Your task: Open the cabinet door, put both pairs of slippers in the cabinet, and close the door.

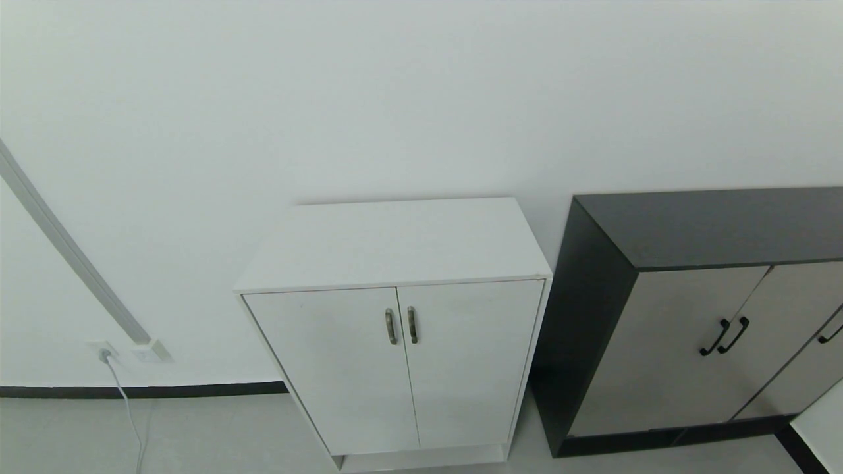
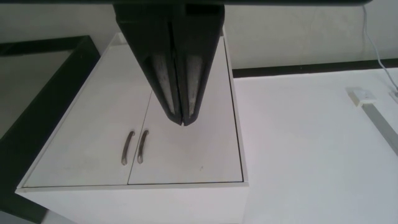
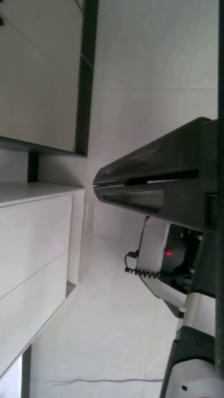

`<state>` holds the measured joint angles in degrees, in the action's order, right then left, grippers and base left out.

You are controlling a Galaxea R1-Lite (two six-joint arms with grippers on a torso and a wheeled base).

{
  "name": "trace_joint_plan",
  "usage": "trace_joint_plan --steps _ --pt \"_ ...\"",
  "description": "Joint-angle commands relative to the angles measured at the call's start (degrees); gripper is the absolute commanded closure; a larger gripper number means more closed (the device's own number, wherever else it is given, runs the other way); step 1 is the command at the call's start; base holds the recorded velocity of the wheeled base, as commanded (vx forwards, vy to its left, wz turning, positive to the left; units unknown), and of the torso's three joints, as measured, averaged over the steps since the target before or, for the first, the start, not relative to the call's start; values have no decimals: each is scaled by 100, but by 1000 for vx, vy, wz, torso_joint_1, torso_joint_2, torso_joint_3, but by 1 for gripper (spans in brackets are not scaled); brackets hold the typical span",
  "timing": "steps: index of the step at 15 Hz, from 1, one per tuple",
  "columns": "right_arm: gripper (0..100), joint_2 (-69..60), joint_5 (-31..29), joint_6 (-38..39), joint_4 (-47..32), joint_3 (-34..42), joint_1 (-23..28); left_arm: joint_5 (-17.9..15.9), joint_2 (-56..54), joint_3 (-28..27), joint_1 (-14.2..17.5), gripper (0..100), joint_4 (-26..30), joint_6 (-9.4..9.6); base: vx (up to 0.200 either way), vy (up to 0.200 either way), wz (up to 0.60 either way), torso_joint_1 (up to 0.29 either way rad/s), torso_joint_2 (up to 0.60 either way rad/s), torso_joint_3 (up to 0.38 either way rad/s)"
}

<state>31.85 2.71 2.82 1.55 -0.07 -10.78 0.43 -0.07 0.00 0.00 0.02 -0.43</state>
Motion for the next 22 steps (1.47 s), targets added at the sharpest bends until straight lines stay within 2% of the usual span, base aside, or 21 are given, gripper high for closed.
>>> trace_joint_plan --steps 1,3,5,7,8,10,16,22 --pt "100 -30 -86 0 -14 -1 -100 1 7 0 0 100 -2 -1 0 0 0 0 0 0" --pt "100 -188 -464 -308 -199 -1 -12 1 7 0 0 100 -2 -1 0 0 0 0 0 0" --pt "100 -399 -455 -396 -181 7 -83 1 7 0 0 100 -2 -1 0 0 0 0 0 0" --pt "100 -478 -455 -352 -172 7 58 1 7 0 0 100 -2 -1 0 0 0 0 0 0" --pt "100 -645 -455 -352 -172 7 322 1 7 0 0 100 -2 -1 0 0 0 0 0 0" --pt "100 -1041 -455 -352 -172 7 533 1 7 0 0 100 -2 -1 0 0 0 0 0 0" --pt "100 -2561 -455 -352 -172 7 691 10 7 0 0 100 -2 -1 0 0 0 0 0 0" --pt "100 -3177 -526 -273 -172 7 1069 10 7 0 0 100 6 -1 0 0 0 0 0 0"
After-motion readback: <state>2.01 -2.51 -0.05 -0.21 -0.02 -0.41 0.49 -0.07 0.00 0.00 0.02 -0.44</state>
